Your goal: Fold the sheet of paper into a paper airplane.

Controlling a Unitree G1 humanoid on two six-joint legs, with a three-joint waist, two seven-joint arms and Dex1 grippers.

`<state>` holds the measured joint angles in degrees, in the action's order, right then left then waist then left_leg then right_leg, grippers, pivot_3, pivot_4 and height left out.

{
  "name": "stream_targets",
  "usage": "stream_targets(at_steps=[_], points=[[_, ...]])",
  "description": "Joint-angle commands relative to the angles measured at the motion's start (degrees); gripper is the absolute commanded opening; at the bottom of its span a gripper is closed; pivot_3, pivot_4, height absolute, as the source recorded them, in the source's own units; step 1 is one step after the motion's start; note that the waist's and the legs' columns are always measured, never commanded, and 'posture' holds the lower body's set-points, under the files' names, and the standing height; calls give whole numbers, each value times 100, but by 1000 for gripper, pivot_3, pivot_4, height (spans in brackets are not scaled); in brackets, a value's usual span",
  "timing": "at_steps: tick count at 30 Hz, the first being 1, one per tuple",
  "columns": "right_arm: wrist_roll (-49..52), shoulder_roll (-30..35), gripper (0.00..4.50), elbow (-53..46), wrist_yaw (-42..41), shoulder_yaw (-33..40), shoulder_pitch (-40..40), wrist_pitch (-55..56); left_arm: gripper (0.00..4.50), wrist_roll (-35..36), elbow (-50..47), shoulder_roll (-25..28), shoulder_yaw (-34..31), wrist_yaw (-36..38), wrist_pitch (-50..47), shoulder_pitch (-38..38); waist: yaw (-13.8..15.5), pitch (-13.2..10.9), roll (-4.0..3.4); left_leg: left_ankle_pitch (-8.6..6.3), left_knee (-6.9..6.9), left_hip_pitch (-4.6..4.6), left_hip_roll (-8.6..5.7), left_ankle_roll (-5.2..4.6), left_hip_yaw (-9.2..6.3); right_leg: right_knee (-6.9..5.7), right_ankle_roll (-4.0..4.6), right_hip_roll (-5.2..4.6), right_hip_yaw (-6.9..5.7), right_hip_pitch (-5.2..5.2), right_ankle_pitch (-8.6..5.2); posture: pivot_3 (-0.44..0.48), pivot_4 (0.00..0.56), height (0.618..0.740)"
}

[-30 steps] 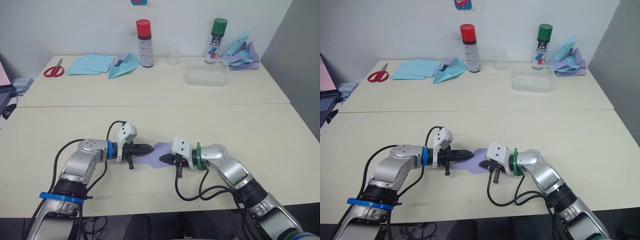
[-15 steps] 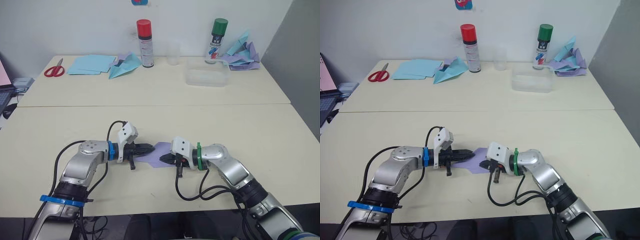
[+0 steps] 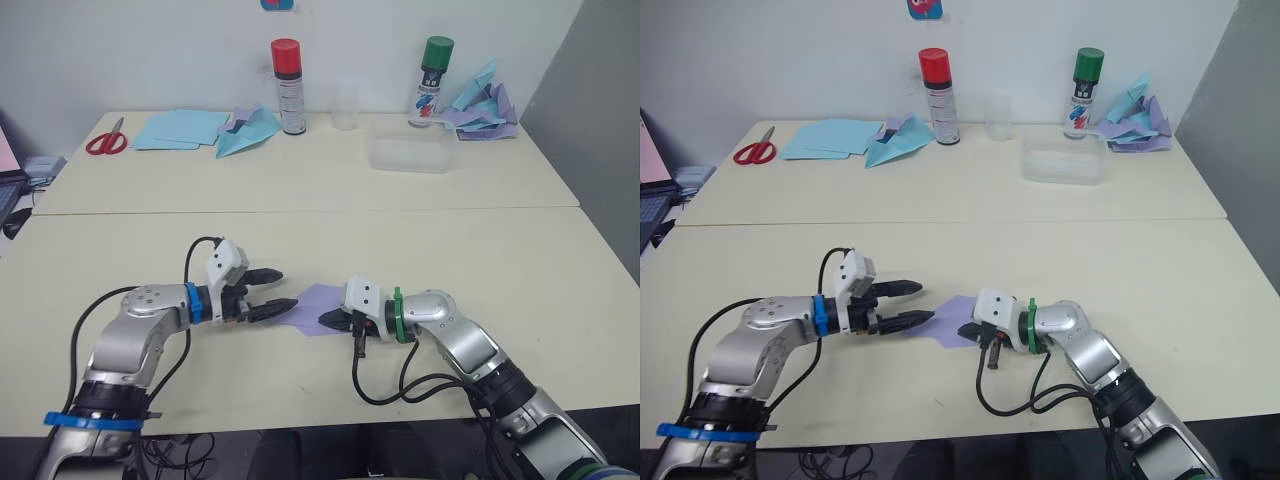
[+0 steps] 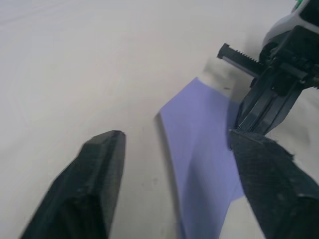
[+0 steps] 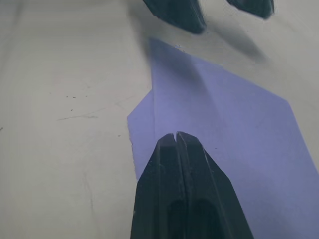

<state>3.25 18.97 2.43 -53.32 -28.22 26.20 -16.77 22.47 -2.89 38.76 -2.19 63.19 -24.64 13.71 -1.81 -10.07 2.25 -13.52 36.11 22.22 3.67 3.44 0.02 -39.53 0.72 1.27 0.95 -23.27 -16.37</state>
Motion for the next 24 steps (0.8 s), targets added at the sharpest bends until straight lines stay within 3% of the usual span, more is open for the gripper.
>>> stream_targets(at_steps=[1,5,13,22,24], points=[[-37,28,0,26,-55,46,7,6,3692,12,-647,165,35,122,254,-398,3,0,0,0,-1,-1,0,0,2,0,0,-8,2,0,0,0,150,740],[-14,58,0,-2,-84,93,16,6,2786,44,-833,10,165,-27,270,-684,12,0,0,0,0,-4,-2,0,2,0,0,-12,0,1,0,0,150,740],[-4,56,0,-56,-44,138,26,-71,110,-44,-502,-307,312,-420,106,-600,15,0,0,0,0,-5,-2,0,2,-1,0,-10,0,2,0,0,150,740],[144,-28,0,-240,181,410,-7,-228,10,-420,-146,-308,792,-530,27,-623,19,0,-1,0,0,-6,-5,0,1,-2,0,-9,0,3,0,0,150,740],[347,-80,392,-415,274,658,13,-551,0,-583,-44,-257,923,-491,191,-685,20,1,-1,0,0,-9,-6,0,2,-3,0,-10,1,5,0,0,150,740]])
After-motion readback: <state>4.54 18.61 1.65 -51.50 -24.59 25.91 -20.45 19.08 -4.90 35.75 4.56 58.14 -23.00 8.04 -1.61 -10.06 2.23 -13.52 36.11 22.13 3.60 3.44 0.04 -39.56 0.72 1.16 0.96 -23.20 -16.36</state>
